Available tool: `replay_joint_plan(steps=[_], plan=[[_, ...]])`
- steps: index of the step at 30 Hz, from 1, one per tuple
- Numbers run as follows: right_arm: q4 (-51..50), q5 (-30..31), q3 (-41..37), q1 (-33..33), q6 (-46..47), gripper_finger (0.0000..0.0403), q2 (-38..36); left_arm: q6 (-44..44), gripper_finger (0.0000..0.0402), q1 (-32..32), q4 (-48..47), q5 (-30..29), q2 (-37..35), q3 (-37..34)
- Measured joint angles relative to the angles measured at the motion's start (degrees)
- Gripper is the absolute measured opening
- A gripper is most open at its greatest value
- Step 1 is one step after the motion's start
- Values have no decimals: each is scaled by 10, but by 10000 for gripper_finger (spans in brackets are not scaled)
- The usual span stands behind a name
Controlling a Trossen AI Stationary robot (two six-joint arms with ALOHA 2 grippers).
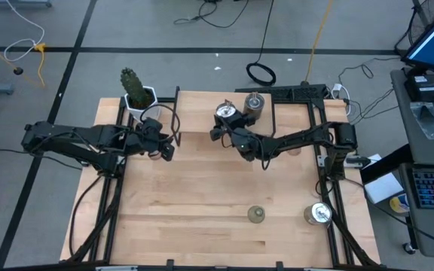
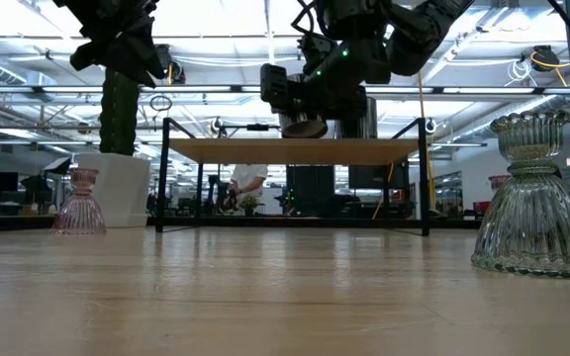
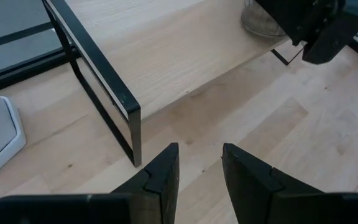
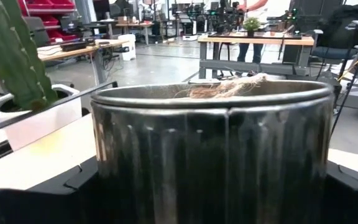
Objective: Pick & Place candle stick holders
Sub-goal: Put the top brown scented candle on the shelf
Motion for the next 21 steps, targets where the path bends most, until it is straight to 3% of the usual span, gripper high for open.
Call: replay_joint_plan(steps=[8,12,21], plan=[[-10,-4,0,-9,7,345,0,0,122,0,0,-5,0,0],[-30,-47,1,-17,37,345,-1,0,122,0,0,-5,0,0],[-34,-46,0,-17,34,384,0,0,122,0,0,-5,0,0]])
